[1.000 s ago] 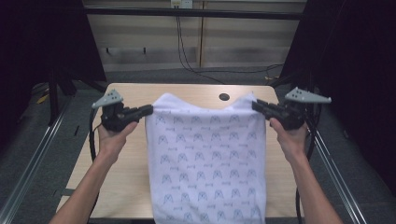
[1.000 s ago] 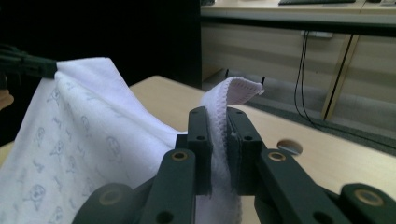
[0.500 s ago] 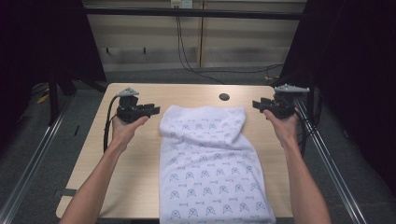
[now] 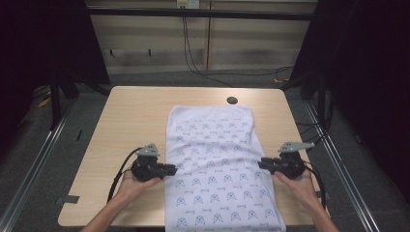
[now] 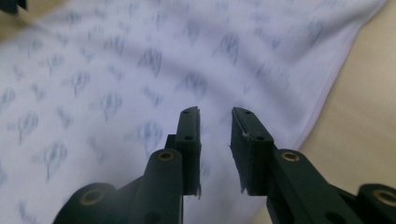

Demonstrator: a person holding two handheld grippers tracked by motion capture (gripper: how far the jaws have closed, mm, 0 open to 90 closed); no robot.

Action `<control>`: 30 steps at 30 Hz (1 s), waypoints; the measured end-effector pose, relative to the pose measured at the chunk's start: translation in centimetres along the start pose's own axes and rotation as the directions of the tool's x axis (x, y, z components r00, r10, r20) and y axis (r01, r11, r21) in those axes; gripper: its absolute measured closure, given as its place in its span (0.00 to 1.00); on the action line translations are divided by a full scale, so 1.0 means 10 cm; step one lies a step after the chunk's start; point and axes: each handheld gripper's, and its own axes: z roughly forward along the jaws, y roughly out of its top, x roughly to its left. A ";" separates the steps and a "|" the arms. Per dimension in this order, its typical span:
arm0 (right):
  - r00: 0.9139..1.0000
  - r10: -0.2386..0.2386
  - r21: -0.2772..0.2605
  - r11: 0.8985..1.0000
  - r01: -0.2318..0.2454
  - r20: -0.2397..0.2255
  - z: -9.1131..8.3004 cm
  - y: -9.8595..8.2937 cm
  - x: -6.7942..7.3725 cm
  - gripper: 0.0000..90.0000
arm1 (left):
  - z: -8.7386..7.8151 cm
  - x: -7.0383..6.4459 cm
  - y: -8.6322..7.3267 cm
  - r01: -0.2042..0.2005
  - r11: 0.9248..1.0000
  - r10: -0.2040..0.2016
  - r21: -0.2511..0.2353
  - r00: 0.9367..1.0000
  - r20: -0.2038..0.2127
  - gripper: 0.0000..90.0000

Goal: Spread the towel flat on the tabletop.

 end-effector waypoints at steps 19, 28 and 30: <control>0.998 -0.044 0.157 0.986 0.051 -0.051 -0.30 -0.63 0.50 0.97 | 0.01 -0.23 -0.28 -0.062 0.990 0.063 0.129 0.998 -0.005 0.98; 0.986 -0.040 0.195 0.978 0.072 -0.165 -0.38 -0.72 0.65 0.96 | -0.17 -0.48 -0.49 -0.061 0.979 0.040 0.194 0.993 0.109 0.96; 0.979 -0.050 0.210 0.973 0.091 -0.196 -0.39 -0.72 0.69 0.96 | -0.22 -0.45 -0.51 -0.044 0.983 0.024 0.177 0.993 0.118 0.92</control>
